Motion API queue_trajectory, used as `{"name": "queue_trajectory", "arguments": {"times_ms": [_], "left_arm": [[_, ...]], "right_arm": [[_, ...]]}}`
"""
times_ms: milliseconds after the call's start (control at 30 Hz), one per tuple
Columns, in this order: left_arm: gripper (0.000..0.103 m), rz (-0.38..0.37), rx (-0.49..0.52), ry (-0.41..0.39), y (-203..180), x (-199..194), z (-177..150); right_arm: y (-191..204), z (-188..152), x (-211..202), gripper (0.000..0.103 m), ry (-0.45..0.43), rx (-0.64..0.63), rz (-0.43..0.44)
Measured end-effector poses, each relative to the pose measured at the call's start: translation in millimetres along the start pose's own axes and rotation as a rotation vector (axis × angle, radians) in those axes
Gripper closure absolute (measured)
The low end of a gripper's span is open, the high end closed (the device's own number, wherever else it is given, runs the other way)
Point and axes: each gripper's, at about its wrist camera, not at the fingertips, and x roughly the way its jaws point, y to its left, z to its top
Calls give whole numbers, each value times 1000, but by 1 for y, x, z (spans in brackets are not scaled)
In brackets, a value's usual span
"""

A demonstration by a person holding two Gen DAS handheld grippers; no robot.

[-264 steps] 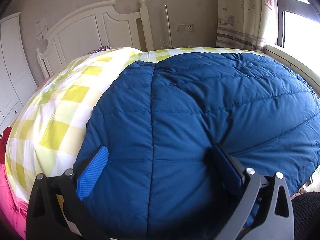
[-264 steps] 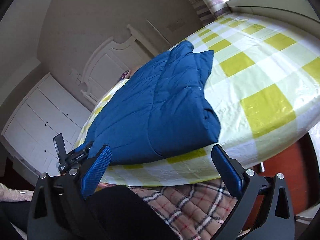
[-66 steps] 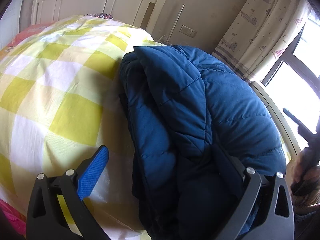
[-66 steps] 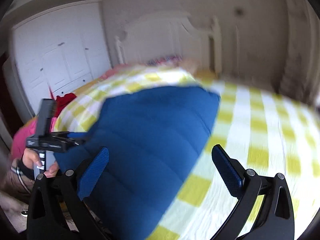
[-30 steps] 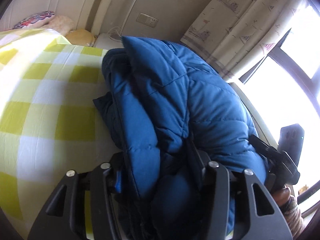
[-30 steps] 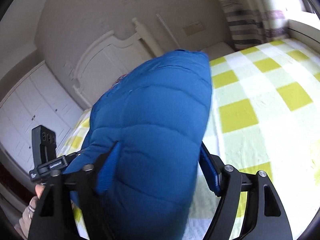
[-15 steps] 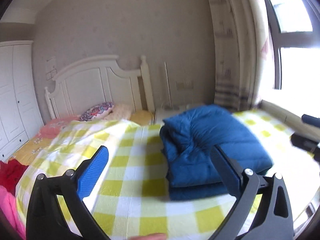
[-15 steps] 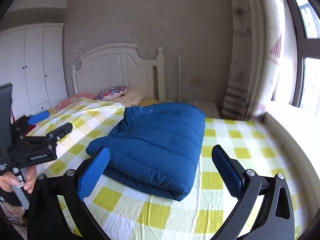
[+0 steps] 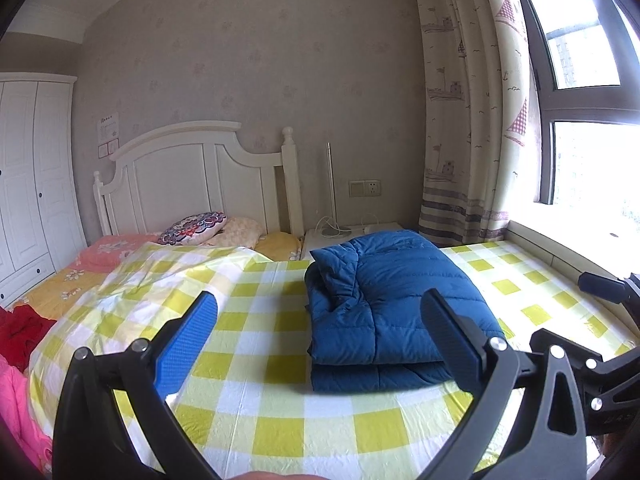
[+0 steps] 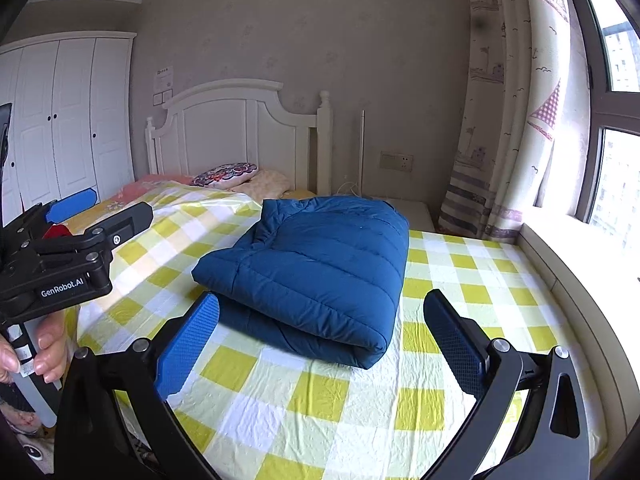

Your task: Fold large clothes

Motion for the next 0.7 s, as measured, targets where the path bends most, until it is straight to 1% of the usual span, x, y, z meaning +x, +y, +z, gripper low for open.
{"name": "queue_trajectory", "arguments": {"times_ms": [133, 700], "left_arm": [[2, -7, -4, 7, 0, 1, -2], [2, -3, -10, -15, 5, -7, -1]], "right_arm": [[4, 0, -1, 5, -2, -14, -2], [7, 0, -4, 5, -4, -14, 4]]}}
